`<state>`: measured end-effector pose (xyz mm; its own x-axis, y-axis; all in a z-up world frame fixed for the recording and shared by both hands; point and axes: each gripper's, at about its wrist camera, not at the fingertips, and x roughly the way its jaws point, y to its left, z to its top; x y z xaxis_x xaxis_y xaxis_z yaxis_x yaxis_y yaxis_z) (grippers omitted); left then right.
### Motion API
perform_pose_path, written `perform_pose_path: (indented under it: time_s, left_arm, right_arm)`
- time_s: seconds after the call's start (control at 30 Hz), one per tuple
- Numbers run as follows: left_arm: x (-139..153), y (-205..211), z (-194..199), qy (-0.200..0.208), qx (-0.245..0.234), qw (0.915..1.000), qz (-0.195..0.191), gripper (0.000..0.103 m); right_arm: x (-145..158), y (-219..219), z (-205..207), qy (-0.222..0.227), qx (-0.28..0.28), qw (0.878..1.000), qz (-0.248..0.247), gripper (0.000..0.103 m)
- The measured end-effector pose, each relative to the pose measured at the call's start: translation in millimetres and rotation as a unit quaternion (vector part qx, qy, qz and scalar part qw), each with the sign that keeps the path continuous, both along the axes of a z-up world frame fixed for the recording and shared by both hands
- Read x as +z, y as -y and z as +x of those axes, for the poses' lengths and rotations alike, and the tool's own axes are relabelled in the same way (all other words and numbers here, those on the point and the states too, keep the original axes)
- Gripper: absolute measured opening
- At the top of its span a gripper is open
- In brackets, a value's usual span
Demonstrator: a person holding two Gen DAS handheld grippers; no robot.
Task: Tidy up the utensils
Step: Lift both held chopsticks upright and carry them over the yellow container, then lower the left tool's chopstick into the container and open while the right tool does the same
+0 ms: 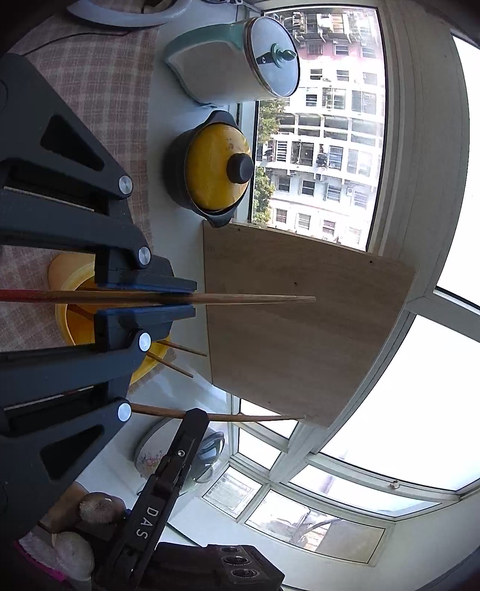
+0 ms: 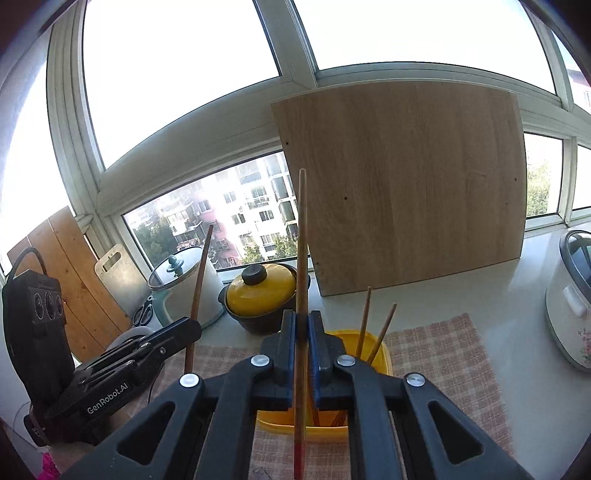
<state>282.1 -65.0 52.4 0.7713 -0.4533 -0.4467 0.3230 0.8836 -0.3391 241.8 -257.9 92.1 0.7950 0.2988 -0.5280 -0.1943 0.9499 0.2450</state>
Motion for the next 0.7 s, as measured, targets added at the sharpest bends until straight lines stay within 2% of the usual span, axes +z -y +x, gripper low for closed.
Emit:
perform_pose_path:
  time_s: [0.23,0.47,0.7]
  left_arm:
    - [-3,10,33,-0.007,0.011,0.9996,-0.023,0.004]
    - [-12,17,49,0.013,0.043,0.9985,-0.031,0.004]
    - [-23,27,56,0.022,0.046,0.9986,-0.017,0.004]
  right_arm:
    - [0,13,23,0.006,-0.023,1.0,0.016,0.004]
    - [-1,14,33,0.025,-0.037,0.999,0.001,0.004]
    - [-13,12,38,0.03,-0.038,0.999,-0.023,0.004]
